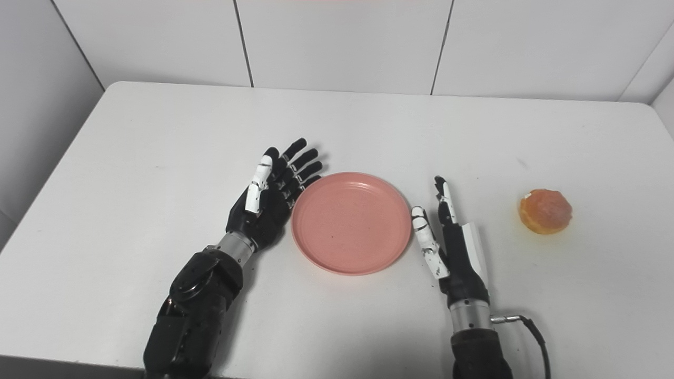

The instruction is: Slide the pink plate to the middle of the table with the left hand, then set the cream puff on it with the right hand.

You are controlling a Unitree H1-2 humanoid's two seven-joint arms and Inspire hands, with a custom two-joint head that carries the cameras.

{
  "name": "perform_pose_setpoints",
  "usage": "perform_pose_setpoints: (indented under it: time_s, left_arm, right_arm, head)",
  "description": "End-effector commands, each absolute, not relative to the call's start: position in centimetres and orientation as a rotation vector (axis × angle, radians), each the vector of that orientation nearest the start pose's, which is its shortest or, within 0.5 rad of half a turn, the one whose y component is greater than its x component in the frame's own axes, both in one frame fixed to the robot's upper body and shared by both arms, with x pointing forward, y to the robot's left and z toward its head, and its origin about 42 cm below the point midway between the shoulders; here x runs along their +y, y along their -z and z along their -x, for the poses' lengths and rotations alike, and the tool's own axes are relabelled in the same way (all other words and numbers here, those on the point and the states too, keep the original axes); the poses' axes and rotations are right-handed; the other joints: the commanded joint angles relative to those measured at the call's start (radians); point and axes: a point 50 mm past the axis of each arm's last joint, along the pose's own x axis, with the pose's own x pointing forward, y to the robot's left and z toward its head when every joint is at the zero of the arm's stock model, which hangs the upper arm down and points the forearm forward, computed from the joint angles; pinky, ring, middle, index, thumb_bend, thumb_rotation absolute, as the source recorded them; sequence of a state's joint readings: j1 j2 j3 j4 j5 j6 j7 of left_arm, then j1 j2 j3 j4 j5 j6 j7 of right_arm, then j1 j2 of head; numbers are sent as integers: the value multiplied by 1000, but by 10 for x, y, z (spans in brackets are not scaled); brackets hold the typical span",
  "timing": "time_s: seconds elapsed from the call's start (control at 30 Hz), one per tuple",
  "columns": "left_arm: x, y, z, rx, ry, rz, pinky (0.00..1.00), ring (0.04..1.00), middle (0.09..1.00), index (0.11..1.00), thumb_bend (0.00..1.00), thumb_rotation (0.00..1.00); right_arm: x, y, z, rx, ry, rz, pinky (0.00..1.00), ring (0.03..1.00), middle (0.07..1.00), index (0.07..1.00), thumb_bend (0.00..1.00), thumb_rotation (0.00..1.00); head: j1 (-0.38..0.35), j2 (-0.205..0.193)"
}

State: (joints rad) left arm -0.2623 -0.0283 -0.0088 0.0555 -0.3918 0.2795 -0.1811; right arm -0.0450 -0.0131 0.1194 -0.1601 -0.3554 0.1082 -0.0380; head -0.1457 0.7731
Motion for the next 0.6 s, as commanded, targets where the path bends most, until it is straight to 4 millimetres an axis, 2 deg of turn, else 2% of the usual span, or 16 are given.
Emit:
perform_pose_setpoints:
  time_s: [0.0,0.2,0.47,0.57]
  left_arm:
    - [161,-120,-351,184,340,416,921,914,914,912,410,1000]
    - [163,-118,-352,185,326,420,912,911,911,907,401,1000]
    - [174,-111,-353,186,326,422,911,909,913,912,403,1000]
    - [177,-108,-353,186,329,426,922,915,917,915,403,1000]
  right_arm:
    - [-180,-159,-298,-170,-9,352,941,971,986,989,334,1000]
    - [-187,-176,-304,-232,27,414,932,967,973,975,352,1000]
    - [-194,-202,-314,-343,51,501,924,953,953,956,324,1000]
    - [-197,-211,-316,-364,59,513,931,957,961,959,327,1000]
  head:
    - [-6,-4]
    - [-32,-14]
    - [-134,-41]
    - [-152,-46]
